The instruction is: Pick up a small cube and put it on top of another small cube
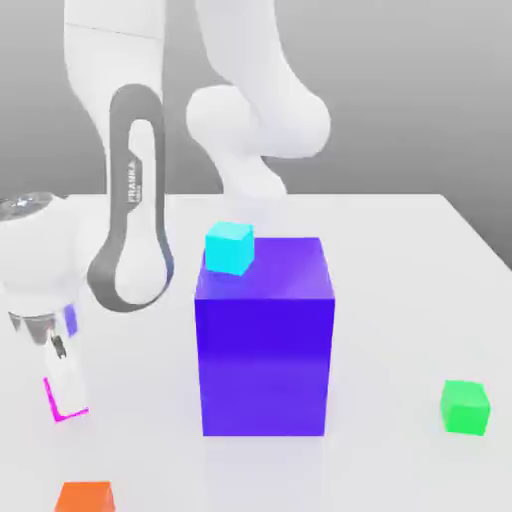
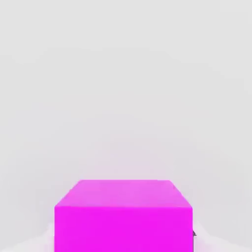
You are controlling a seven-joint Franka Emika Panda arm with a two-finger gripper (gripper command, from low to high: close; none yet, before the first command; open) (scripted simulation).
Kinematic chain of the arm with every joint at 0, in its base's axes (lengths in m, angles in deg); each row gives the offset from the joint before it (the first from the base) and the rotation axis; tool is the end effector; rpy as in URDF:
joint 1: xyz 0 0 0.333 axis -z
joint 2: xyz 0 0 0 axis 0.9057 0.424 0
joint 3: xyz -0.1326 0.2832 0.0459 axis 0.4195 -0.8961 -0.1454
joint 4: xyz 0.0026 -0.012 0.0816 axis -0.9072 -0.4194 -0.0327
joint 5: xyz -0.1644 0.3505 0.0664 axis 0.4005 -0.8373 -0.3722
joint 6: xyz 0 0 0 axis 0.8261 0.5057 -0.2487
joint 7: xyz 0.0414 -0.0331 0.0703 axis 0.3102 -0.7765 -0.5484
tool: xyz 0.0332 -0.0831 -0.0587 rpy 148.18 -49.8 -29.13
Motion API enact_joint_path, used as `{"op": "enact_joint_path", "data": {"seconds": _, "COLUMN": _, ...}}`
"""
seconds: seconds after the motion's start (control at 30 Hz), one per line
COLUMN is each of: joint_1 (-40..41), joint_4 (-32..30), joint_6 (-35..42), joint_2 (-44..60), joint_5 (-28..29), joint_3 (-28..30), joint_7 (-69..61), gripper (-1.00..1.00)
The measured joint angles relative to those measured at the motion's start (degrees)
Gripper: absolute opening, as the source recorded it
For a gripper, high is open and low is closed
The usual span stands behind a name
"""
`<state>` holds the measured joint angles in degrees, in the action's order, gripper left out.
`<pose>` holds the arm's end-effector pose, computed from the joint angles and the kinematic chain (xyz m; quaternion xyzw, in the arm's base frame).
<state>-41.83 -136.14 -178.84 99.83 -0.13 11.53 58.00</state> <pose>0.3244 -0.2745 0.1459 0.6129 -0.7901 0.0021 0.0014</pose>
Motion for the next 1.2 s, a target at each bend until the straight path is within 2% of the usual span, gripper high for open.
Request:
{"op": "enact_joint_path", "data": {"seconds": 0.17, "joint_1": -3.82, "joint_4": -0.99, "joint_6": 6.92, "joint_2": -7.88, "joint_5": 8.39, "joint_3": 4.52, "joint_7": 5.61, "gripper": -1.00}}
{"op": "enact_joint_path", "data": {"seconds": 0.63, "joint_1": -25.37, "joint_4": 1.62, "joint_6": 13.89, "joint_2": -11.95, "joint_5": 15.52, "joint_3": -19.07, "joint_7": -5.71, "gripper": -1.00}}
{"op": "enact_joint_path", "data": {"seconds": 0.83, "joint_1": -40.35, "joint_4": 2.27, "joint_6": 15.79, "joint_2": -13.69, "joint_5": 18.79, "joint_3": -29.60, "joint_7": -11.11, "gripper": -1.00}}
{"op": "enact_joint_path", "data": {"seconds": 0.97, "joint_1": -44.53, "joint_4": 3.57, "joint_6": 10.07, "joint_2": -6.68, "joint_5": 25.93, "joint_3": -29.75, "joint_7": -8.84, "gripper": -1.00}}
{"op": "enact_joint_path", "data": {"seconds": 1.0, "joint_1": -45.39, "joint_4": 3.74, "joint_6": 8.30, "joint_2": -4.68, "joint_5": 27.50, "joint_3": -28.74, "joint_7": -7.79, "gripper": 1.00}}
{"op": "enact_joint_path", "data": {"seconds": 1.2, "joint_1": -45.79, "joint_4": 3.83, "joint_6": 7.42, "joint_2": -3.67, "joint_5": 28.31, "joint_3": -28.26, "joint_7": -7.26, "gripper": 1.00}}
